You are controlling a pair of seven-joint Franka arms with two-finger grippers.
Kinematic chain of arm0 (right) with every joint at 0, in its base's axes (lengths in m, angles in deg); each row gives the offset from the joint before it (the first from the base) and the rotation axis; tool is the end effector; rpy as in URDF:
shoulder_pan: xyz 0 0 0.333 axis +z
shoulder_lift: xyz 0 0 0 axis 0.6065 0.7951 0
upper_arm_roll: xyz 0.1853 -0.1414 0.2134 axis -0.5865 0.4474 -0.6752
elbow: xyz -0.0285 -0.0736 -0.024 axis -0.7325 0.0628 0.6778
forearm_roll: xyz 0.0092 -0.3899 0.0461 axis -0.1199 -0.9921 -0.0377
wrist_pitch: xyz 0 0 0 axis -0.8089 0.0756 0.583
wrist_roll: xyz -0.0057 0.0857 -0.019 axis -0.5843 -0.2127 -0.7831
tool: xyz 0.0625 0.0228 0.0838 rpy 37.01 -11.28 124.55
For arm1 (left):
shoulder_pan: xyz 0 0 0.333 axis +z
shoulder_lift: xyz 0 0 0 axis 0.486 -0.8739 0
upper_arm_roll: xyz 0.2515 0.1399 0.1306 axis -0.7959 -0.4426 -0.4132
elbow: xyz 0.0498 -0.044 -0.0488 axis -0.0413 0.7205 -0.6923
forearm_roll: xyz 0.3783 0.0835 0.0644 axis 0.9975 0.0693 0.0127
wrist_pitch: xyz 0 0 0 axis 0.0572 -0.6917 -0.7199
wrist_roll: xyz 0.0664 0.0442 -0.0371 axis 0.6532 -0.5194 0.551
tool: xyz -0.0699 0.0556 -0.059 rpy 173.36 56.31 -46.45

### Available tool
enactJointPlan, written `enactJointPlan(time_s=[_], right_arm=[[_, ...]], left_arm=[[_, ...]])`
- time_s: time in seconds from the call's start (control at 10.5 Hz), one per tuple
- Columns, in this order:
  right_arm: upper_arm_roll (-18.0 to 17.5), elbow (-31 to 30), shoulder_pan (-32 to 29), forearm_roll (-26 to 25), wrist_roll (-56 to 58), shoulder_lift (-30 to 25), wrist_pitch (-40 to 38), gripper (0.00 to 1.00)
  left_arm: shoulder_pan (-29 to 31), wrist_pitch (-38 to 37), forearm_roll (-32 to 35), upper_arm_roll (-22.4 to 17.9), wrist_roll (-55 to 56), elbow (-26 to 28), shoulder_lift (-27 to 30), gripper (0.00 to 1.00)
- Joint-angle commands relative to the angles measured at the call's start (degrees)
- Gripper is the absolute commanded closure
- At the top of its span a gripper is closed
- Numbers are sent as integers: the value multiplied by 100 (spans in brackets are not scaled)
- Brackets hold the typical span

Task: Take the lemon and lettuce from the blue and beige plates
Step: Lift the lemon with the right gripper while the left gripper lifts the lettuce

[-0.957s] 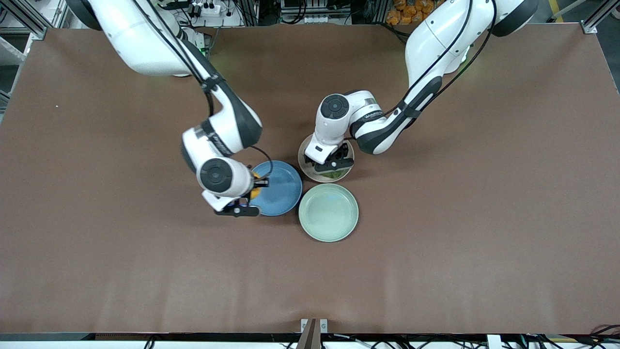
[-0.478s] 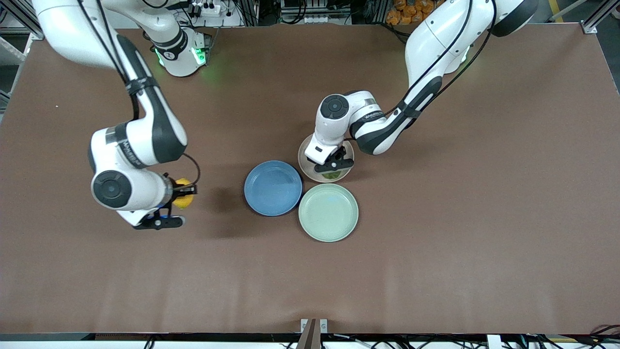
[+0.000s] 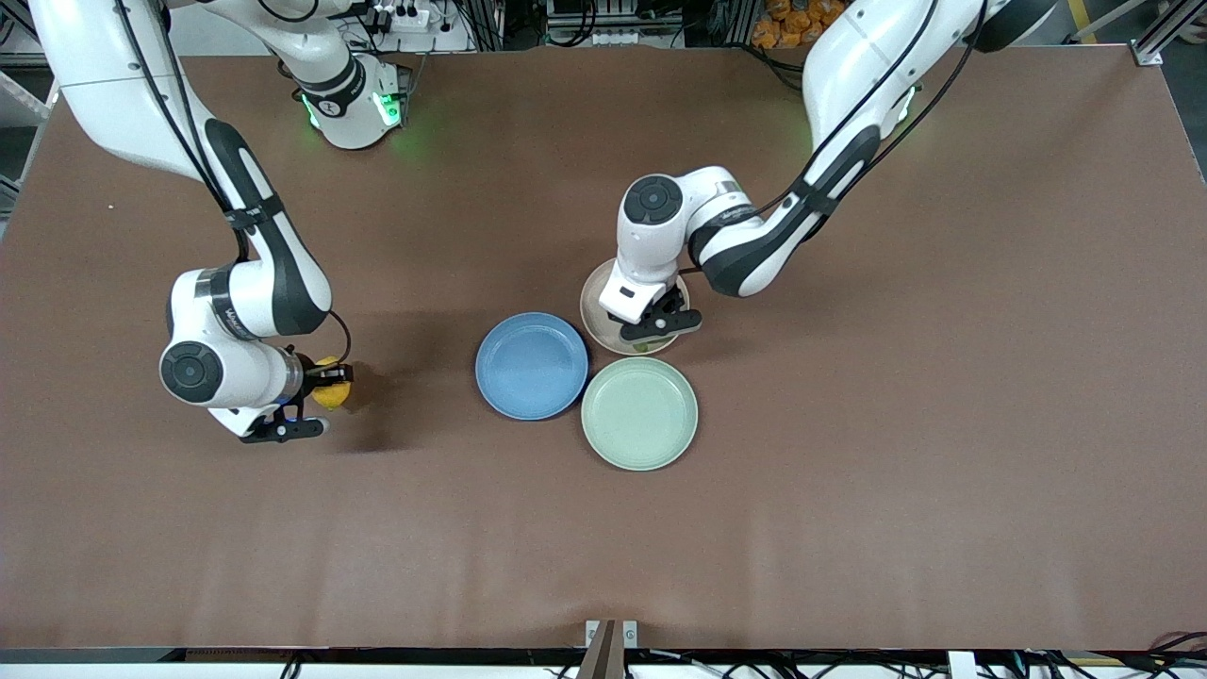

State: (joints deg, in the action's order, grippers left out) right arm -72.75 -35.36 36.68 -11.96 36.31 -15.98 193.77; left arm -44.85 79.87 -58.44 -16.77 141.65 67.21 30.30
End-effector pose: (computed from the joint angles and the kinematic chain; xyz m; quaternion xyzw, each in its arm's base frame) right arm 0.6160 0.0505 0.2129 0.9909 0.0485 -0.1250 0.0138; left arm 0.4734 -0.4636 0.2617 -0.9915 -0.1183 -0.0532 0.0025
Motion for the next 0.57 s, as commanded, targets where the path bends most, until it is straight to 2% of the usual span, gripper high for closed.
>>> enactJointPlan(time_s=[0.0, 0.1, 0.29, 0.48], right_arm=[[-88, -347, -172, -103, 44, -140, 259, 77], [-88, -294, -189, -86, 44, -184, 181, 1], [-97, 2, -233, -33, 27, -516, -335, 0], [-97, 1115, -233, -24, 36, -711, -1833, 0]], left_arm=[[581, -645, 5, 313, -140, 161, 803, 100], [967, -821, -257, 402, -778, 161, 1014, 100], [1758, -946, -820, 385, -2245, 161, 1357, 100], [2541, -1034, -857, 359, -3634, 161, 1306, 100]])
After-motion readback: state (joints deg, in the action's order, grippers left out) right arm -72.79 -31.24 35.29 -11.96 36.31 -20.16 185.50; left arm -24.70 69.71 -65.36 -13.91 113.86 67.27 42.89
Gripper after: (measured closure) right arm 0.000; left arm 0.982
